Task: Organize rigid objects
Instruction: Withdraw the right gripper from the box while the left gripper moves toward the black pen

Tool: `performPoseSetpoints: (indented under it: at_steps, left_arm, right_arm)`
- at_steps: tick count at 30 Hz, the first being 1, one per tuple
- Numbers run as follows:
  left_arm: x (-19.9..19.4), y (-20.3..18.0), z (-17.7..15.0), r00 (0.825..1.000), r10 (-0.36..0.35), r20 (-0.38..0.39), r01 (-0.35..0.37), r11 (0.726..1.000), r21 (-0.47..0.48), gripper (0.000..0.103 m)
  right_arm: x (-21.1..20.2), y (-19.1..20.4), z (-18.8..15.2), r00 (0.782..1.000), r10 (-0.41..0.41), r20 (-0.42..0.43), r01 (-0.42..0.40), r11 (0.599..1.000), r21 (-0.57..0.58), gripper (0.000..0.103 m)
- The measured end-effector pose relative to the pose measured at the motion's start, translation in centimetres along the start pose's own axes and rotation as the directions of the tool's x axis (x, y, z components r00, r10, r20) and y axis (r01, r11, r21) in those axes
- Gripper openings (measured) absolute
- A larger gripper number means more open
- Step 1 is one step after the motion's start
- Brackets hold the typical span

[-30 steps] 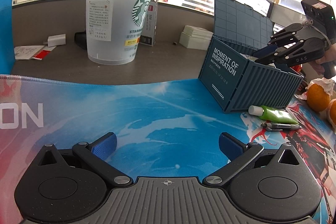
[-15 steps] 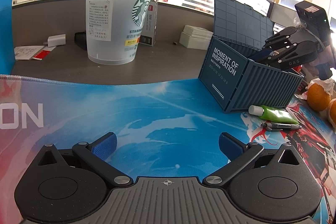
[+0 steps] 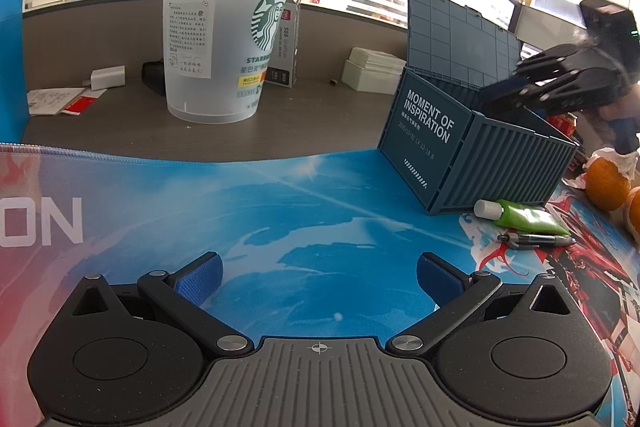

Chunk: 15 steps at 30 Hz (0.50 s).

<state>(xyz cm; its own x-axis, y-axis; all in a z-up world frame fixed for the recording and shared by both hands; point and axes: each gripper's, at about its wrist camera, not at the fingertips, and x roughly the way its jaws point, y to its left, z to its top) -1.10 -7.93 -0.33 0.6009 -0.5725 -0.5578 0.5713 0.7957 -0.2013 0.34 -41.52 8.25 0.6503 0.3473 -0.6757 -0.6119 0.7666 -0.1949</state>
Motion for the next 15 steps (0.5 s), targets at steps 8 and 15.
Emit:
performPoseSetpoints:
  at_steps: [8,15]
  left_arm:
    - [-0.2,0.0,0.0,1.0,-0.029,0.005,0.029,1.0,0.005,0.103]
    - [-0.7,-3.8,-0.4,0.993,-0.113,0.033,0.108,0.986,0.127,0.103]
  right_arm:
    - [-7.5,3.7,-3.6,0.971,0.01,0.237,-0.041,0.991,0.129,0.059]
    - [-10.9,7.5,-10.3,0.955,0.016,0.297,-0.089,0.969,0.232,0.09]
